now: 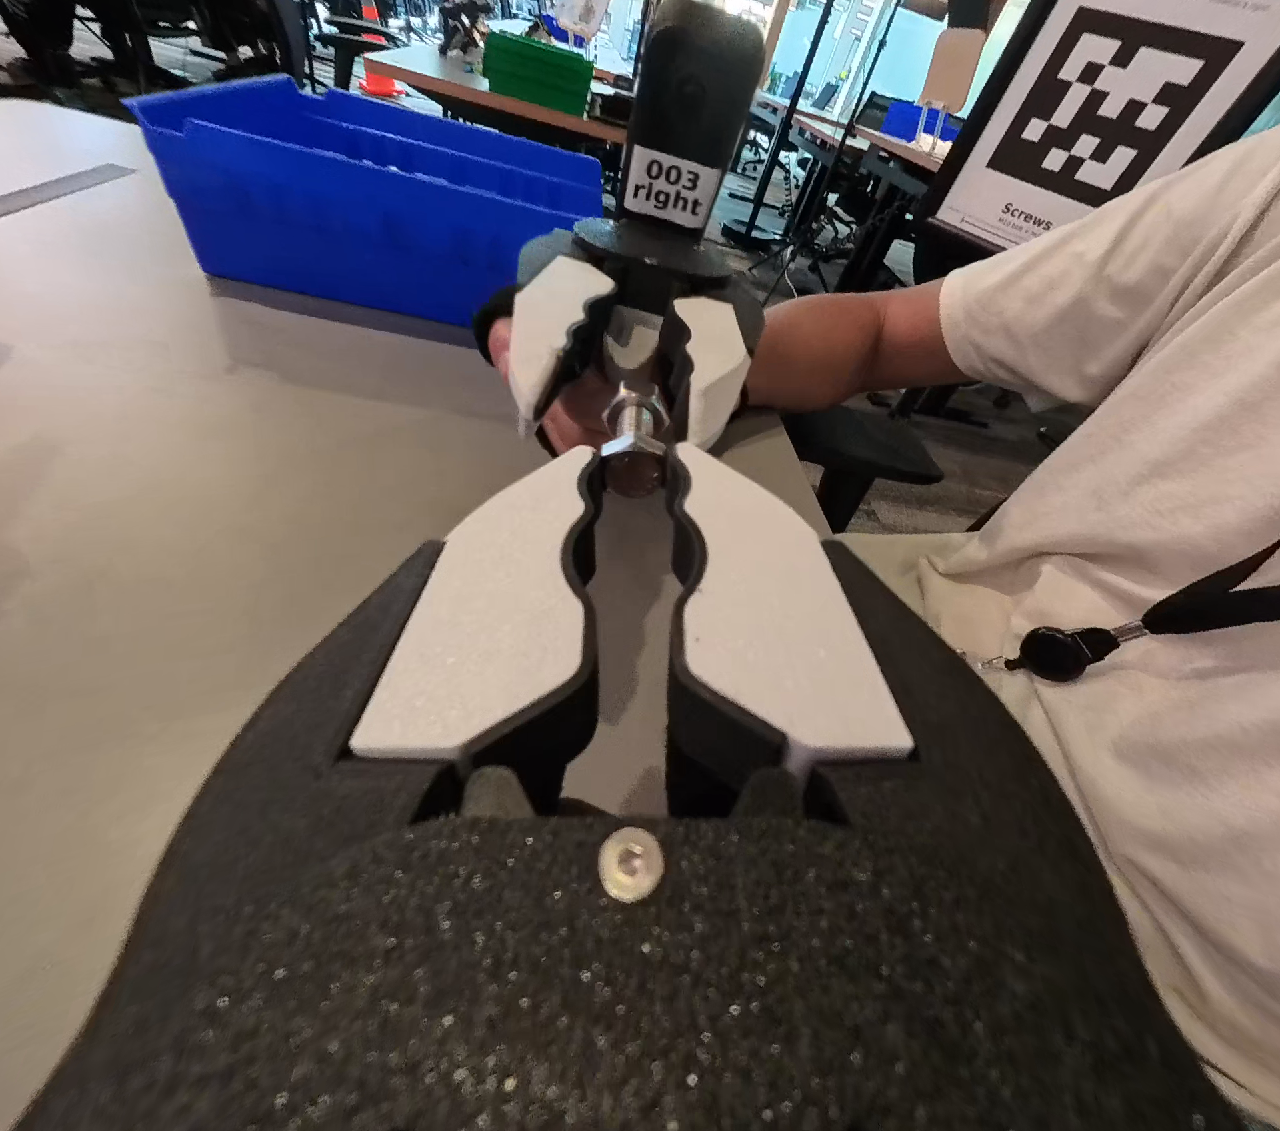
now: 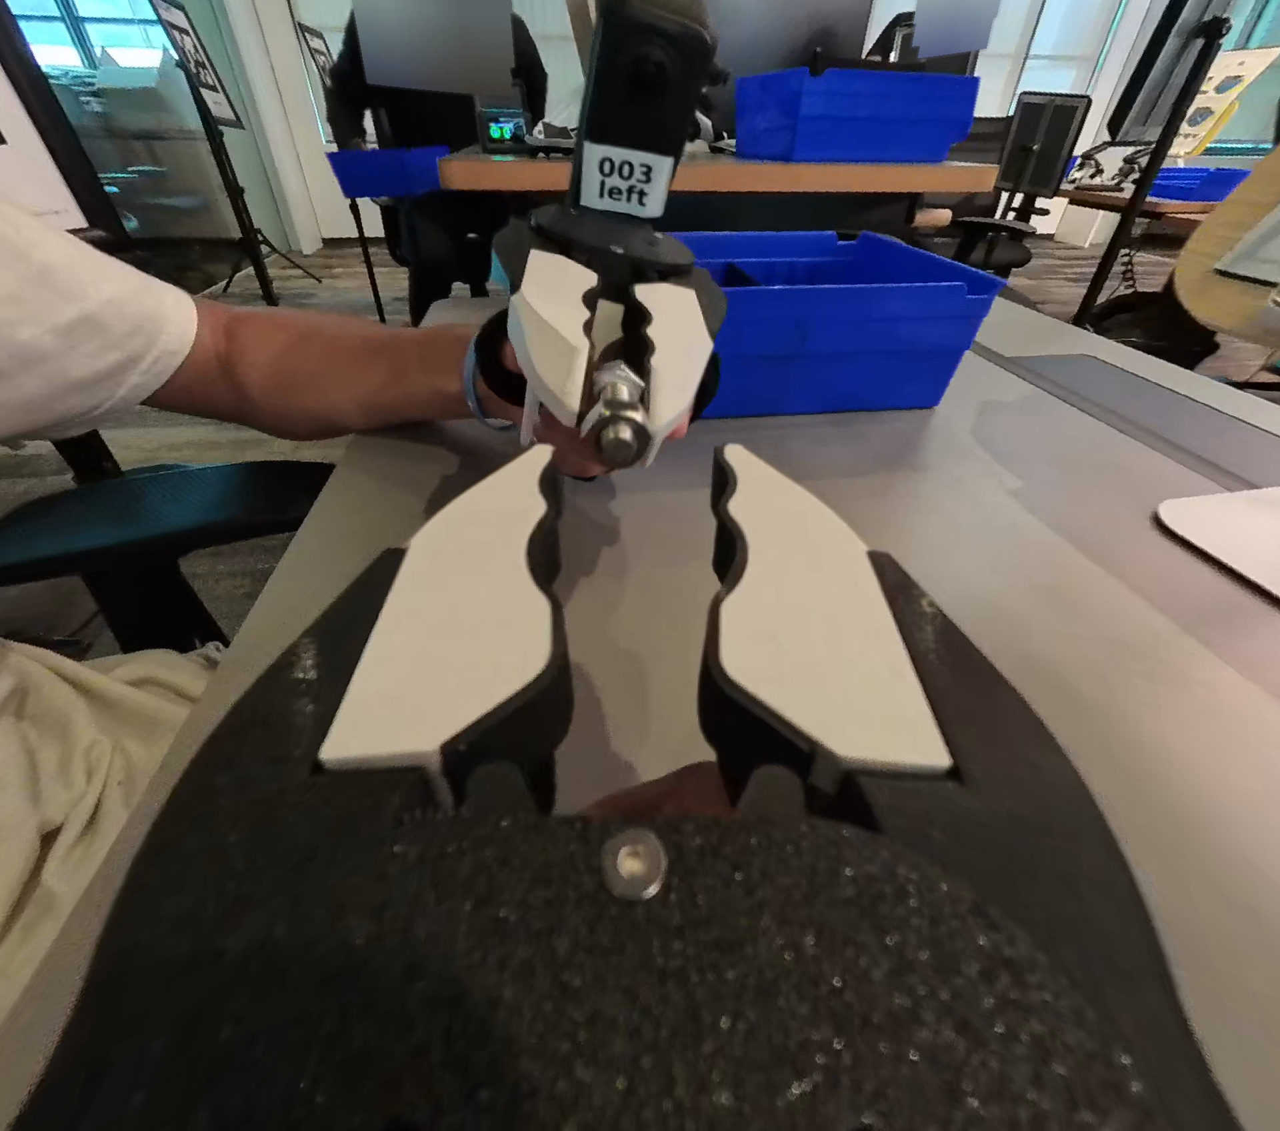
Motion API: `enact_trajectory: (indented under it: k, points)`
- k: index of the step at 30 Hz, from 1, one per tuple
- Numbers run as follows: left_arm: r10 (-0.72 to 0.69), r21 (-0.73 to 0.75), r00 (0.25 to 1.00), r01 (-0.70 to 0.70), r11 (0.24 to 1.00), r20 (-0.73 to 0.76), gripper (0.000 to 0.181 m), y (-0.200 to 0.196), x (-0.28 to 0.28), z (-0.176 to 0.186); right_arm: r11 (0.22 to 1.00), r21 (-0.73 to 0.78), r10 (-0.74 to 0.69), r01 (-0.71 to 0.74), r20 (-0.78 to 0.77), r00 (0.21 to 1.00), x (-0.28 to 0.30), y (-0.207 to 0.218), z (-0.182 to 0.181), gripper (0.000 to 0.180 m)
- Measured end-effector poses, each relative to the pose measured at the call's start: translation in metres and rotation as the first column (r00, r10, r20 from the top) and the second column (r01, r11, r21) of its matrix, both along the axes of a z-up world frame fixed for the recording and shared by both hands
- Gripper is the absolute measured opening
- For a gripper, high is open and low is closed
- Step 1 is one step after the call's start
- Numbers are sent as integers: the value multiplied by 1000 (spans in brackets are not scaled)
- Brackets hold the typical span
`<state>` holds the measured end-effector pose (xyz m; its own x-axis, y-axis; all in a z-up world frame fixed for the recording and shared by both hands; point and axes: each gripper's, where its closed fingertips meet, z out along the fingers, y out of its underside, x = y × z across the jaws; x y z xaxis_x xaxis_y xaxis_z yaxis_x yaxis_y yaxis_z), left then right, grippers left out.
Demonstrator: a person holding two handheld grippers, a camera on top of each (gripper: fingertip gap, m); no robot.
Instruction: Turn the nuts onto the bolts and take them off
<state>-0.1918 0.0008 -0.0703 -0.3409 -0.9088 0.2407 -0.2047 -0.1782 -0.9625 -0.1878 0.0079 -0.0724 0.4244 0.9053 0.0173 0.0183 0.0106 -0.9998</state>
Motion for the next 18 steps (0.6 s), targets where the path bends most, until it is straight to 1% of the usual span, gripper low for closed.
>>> enact_trajectory:
  k: [2,4,6,10,11,12,13,14,16,17,18]
  points:
    - [-2,0,1000,2,1000,-8,17,-2,2,-3,1000,5,12,-12,14,1000,-3,-1,-2,36]
    - [-10,2,1000,10,1000,-21,17,-4,3,-5,999,13,32,-32,29,999,-4,-5,-2,18]
    - [-15,2,1000,15,1000,-20,17,-5,3,-5,999,2,38,-38,54,998,-5,-6,-3,18]
    - [-1,7,1000,1,1000,-15,17,-5,5,-4,999,7,31,-32,38,999,-3,-7,2,18]
    - [24,18,1000,-23,1000,-20,30,-3,6,-5,999,2,37,-37,23,999,-2,-8,4,17]
    - [43,31,999,-42,999,-26,50,-1,7,-4,999,-5,33,-33,12,999,-1,-7,5,18]
    - [67,40,997,-66,997,-34,63,2,6,-2,1000,-2,13,-13,7,1000,3,-5,8,18]
    - [107,54,994,-105,993,-37,70,5,6,3,1000,2,-5,5,2,1000,7,-4,10,18]
    - [261,107,965,-257,960,-26,74,19,5,14,997,15,-72,73,-6,997,20,-2,19,18]
    - [371,137,928,-365,921,-26,76,29,3,17,992,29,-120,120,-7,993,30,-3,26,18]
    - [484,173,875,-474,863,-20,75,39,-3,19,982,41,-182,183,-5,983,44,-4,35,17]
